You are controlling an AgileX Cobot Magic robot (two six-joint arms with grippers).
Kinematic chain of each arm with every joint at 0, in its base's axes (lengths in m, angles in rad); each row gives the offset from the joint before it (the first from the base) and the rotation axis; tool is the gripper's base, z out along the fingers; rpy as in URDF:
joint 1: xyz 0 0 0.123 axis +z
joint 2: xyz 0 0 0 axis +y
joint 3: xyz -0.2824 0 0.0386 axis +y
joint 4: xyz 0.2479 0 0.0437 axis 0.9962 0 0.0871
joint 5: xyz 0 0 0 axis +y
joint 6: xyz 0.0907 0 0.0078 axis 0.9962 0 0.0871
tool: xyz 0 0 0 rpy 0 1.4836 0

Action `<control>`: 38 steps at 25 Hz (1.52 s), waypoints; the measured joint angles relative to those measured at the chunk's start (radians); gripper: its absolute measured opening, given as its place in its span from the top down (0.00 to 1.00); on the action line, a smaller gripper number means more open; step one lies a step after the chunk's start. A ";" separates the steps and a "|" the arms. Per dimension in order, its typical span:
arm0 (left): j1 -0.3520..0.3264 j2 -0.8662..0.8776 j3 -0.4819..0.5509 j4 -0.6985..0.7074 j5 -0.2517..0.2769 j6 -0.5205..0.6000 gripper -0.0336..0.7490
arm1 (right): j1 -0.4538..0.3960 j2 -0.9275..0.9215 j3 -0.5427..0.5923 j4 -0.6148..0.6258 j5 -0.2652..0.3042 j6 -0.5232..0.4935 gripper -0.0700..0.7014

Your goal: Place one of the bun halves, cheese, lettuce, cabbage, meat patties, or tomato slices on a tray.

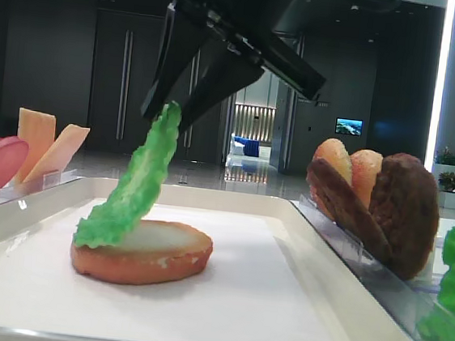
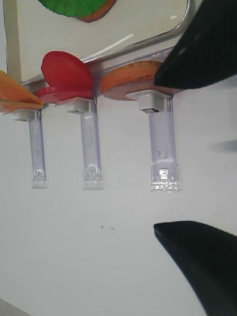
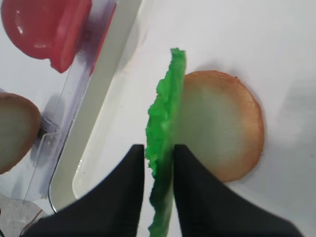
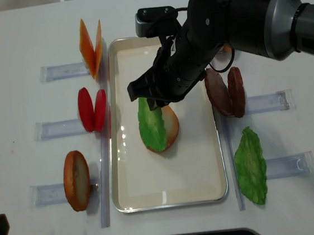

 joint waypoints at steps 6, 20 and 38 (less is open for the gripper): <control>0.000 0.000 0.000 0.000 0.000 0.000 0.14 | 0.000 0.000 0.000 -0.044 0.017 0.000 0.52; 0.000 0.000 0.000 0.000 0.000 0.000 0.14 | 0.000 0.000 0.000 -0.186 0.033 0.047 0.27; 0.000 0.000 0.000 0.000 0.000 0.000 0.14 | -0.001 -0.122 -0.241 -0.414 0.407 0.268 0.23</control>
